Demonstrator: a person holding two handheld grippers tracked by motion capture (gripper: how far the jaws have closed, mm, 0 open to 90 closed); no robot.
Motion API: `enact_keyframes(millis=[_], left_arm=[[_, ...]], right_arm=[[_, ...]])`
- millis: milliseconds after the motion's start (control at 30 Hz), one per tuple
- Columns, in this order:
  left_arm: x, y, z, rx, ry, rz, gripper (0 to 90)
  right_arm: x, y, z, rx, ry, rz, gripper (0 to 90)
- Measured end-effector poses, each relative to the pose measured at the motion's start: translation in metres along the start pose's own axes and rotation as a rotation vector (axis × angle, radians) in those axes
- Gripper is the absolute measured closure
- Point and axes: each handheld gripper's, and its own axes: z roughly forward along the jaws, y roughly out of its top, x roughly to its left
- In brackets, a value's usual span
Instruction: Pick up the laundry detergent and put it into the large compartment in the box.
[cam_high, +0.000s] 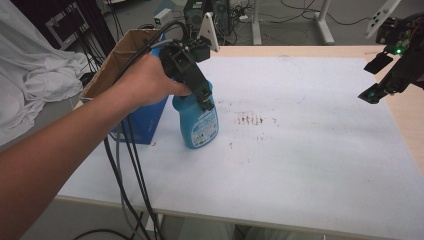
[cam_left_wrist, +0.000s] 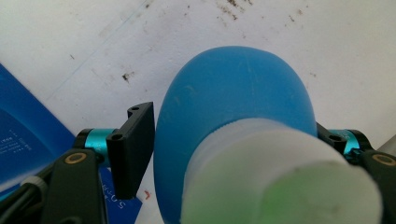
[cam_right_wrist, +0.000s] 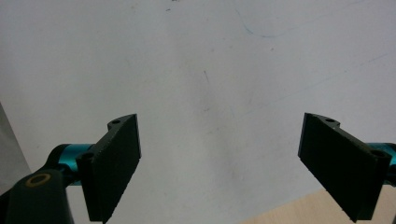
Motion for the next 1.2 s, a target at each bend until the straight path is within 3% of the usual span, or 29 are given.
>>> enact_keyframes(millis=[200, 433, 500, 700, 1000, 1200], left_arm=[[-0.002, 0.001, -0.001, -0.005, -0.011, 0.017, 37.3], [-0.002, 0.001, -0.002, 0.001, -0.019, 0.013, 37.7], [-0.002, 0.002, -0.008, 0.003, -0.028, 0.040, 37.7], [0.001, 0.005, -0.057, -0.026, -0.067, 0.091, 37.7], [0.014, 0.008, -0.145, -0.054, -0.016, 0.168, 37.7], [0.031, 0.003, -0.191, -0.084, -0.006, 0.176, 37.7]], right_arm=[[0.000, 0.001, 0.001, 0.002, 0.000, -0.001, 12.2], [0.001, 0.002, 0.001, 0.002, 0.000, 0.003, 12.2], [0.000, 0.001, 0.001, 0.000, 0.001, 0.000, 12.2], [-0.002, -0.002, 0.000, 0.005, -0.002, 0.006, 12.2], [-0.003, 0.000, 0.001, 0.006, 0.001, 0.014, 12.2], [-0.003, 0.002, 0.003, 0.007, 0.003, 0.012, 12.2]])
